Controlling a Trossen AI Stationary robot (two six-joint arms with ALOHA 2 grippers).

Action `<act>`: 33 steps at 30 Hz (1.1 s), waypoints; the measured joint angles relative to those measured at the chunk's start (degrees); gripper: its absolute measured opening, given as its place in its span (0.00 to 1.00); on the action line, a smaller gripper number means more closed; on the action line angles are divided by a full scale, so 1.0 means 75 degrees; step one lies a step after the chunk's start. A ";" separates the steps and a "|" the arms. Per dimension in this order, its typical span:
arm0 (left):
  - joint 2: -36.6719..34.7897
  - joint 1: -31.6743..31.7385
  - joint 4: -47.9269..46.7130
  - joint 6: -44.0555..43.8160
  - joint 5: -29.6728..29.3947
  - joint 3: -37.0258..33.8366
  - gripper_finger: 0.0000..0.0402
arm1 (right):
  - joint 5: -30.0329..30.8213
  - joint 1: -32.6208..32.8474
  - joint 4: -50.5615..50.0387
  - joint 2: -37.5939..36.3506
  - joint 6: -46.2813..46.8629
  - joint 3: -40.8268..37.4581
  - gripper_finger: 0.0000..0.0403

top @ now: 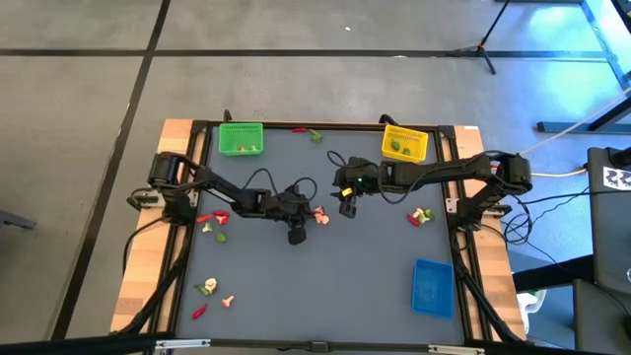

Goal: Sort produce into baskets
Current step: Put the red mushroom into the green bin

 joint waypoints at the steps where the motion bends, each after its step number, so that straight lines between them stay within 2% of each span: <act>1: -0.0032 0.0003 -0.0054 -0.0010 0.0000 0.0000 0.01 | 0.0000 0.0000 0.0014 0.0000 0.0000 0.0000 0.39; 8: -0.0574 0.0006 -0.0518 -0.0021 0.0001 -0.0012 0.01 | 0.0000 0.0000 -0.0002 0.0000 0.0000 -0.0001 0.39; 15: -0.1368 0.0006 -0.1798 -0.0036 -0.0038 -0.0015 0.00 | -0.0003 0.0000 -0.0002 0.0000 0.0000 -0.0001 0.39; 28: -0.3146 0.0264 -0.4983 0.0166 -0.0103 -0.0015 0.02 | -0.0003 0.0000 0.0010 0.0000 -0.0002 -0.0001 0.39; 33: -0.3923 0.0671 -0.5289 0.0401 -0.0114 -0.0160 0.02 | -0.0003 0.0000 0.0026 0.0000 0.0000 -0.0001 0.39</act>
